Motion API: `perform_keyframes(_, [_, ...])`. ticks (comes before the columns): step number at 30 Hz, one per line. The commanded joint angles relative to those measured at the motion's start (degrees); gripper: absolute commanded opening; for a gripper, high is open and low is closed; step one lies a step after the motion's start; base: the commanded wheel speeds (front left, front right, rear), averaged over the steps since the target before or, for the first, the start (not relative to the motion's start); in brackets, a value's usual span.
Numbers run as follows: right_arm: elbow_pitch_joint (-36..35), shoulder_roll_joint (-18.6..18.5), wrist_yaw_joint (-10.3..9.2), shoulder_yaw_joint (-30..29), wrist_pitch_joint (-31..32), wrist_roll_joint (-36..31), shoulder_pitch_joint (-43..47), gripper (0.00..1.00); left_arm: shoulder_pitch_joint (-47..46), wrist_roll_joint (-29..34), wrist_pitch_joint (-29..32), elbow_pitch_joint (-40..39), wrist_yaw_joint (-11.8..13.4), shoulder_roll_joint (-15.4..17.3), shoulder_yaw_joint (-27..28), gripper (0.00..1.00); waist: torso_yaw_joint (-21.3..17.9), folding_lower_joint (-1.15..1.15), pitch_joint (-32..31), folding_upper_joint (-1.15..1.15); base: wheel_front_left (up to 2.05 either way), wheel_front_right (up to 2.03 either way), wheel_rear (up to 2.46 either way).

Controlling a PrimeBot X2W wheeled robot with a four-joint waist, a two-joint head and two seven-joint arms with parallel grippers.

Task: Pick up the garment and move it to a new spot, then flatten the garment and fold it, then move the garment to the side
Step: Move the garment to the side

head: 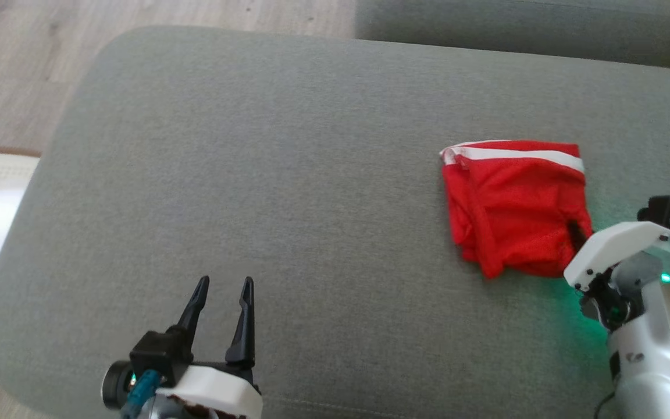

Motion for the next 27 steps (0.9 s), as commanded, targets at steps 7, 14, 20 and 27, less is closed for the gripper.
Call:
perform_keyframes(7, [-2.9, -2.4, 0.39, 4.3, -3.5, 1.9, -6.6, 0.00, -1.6, 0.2, -0.4, -3.7, 0.3, -0.2, 3.2, 1.00, -8.5, 0.00, 1.8, 0.00, 0.00, 0.00, 0.00])
perform_keyframes(14, [-6.8, -12.1, 0.39, 3.4, -5.1, -2.6, -12.6, 0.00, -4.3, 2.5, -0.4, -4.6, -1.9, -0.2, 4.0, 1.00, -15.2, 0.00, 7.2, 0.00, 0.00, 0.00, 0.00])
perform_keyframes(20, [-5.8, -16.4, 0.39, 0.5, -4.4, -7.4, -16.6, 0.00, -4.9, 4.4, -0.4, -3.8, -3.5, -0.2, 4.1, 1.00, -15.7, 0.00, 9.6, 0.00, 0.00, 0.00, 0.00])
perform_keyframes(27, [-2.7, -22.3, 0.39, -5.0, -3.8, -18.6, -18.2, 0.00, -3.1, 5.5, -0.4, -4.4, -4.0, -0.2, 5.1, 1.00, -14.3, 0.00, 10.4, 0.00, 0.00, 0.00, 0.00])
